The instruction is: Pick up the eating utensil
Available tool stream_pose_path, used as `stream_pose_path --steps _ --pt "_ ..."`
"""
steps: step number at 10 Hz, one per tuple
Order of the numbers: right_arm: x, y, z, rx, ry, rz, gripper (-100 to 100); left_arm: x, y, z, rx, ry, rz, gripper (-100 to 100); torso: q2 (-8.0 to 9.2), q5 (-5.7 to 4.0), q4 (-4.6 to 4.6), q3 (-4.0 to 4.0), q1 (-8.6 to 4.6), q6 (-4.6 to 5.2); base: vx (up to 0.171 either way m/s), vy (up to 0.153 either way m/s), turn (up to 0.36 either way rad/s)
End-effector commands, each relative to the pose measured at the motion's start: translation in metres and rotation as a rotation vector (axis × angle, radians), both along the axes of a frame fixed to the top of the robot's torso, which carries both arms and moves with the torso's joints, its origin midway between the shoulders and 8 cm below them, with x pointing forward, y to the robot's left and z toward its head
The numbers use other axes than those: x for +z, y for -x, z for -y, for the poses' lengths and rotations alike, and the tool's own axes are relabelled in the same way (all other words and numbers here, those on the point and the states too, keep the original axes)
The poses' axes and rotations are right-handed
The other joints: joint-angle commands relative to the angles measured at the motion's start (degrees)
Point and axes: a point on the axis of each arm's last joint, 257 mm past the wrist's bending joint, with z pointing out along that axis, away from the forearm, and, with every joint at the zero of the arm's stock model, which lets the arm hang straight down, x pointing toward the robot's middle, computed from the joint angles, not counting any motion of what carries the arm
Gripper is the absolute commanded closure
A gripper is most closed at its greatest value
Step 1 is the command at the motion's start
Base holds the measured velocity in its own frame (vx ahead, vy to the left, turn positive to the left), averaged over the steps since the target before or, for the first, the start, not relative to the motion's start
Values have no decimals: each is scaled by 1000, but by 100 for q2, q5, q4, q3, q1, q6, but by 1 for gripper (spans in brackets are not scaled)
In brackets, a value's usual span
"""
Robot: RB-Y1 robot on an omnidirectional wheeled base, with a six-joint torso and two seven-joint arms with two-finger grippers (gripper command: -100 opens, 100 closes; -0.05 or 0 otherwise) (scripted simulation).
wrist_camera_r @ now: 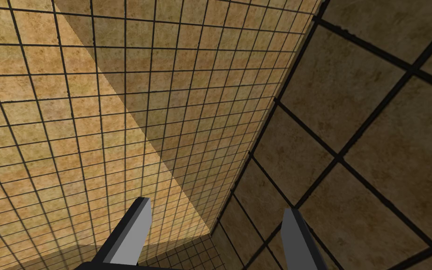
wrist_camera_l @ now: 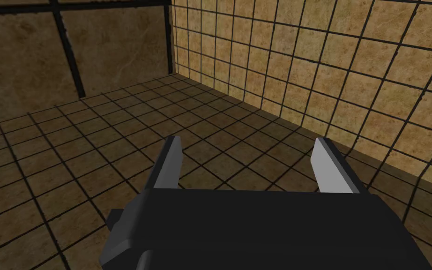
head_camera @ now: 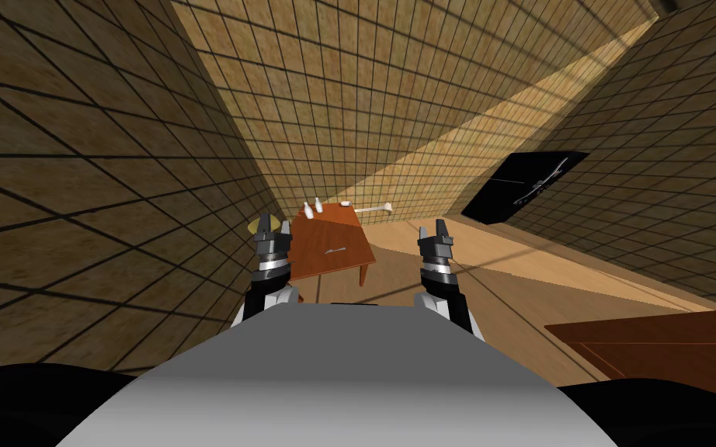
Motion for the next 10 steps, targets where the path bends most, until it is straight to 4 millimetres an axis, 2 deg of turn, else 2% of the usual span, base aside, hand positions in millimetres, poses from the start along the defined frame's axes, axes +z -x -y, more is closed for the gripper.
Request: stream_pose_path --steps 1,4,7,8,10 --pt "0 0 0 0 0 0 0 -6 -6 3 -20 -28 -23 -100 0 0 0 0 0 0 0 -3 -27" --pt "0 0 0 0 0 0 0 -28 -25 7 -60 -76 -100 -100 -2 0 -1 -1 0 1 4 -5 -51" --pt "0 0 0 0 0 0 0 -65 -53 3 -83 -96 -213 -100 -5 0 -1 -3 -1 1 10 -8 -80" --pt "0 0 0 0 0 0 0 -65 -53 3 -83 -96 -214 -100 -7 0 -2 -4 -1 1 12 -4 -26" --pt "0 0 0 0 0 0 0 -92 -74 -2 -90 -97 -298 -100 -6 0 -1 -4 -2 1 10 -10 -92"
